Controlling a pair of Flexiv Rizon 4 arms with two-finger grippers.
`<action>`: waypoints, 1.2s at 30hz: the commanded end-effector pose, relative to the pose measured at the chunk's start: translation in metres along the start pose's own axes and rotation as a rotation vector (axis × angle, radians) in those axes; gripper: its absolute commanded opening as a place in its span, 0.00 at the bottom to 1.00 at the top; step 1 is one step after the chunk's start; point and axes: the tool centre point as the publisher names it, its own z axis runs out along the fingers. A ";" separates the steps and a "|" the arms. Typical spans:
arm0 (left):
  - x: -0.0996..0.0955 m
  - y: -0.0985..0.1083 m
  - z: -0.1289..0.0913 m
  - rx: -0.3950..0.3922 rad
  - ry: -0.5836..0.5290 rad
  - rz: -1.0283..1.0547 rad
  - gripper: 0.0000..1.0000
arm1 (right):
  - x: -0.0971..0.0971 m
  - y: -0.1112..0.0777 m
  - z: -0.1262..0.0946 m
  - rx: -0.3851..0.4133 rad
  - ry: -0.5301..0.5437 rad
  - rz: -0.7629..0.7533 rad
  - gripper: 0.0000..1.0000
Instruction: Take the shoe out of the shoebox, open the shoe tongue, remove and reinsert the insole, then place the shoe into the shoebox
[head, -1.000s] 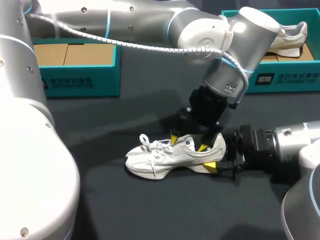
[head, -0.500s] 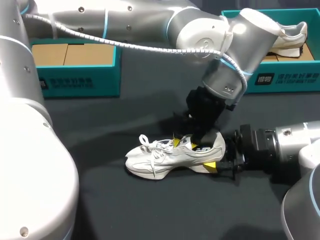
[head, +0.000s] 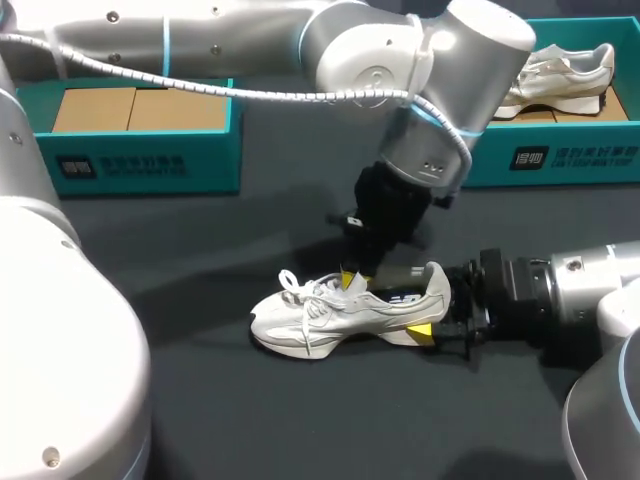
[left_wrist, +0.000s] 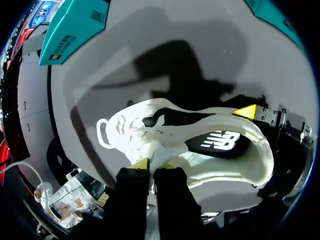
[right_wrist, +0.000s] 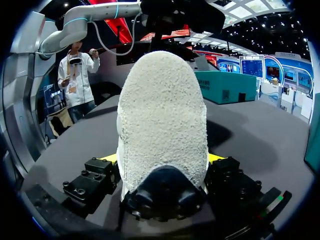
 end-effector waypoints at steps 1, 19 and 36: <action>-0.028 0.009 0.001 0.034 0.188 -0.013 0.00 | 0.001 0.001 0.000 0.003 -0.002 0.001 0.00; -0.081 0.008 0.035 0.085 0.437 -0.049 0.00 | 0.001 0.001 0.000 0.003 -0.002 0.001 0.00; -0.088 0.011 0.079 0.061 0.327 -0.023 0.49 | 0.001 0.001 0.000 0.003 -0.002 0.001 0.00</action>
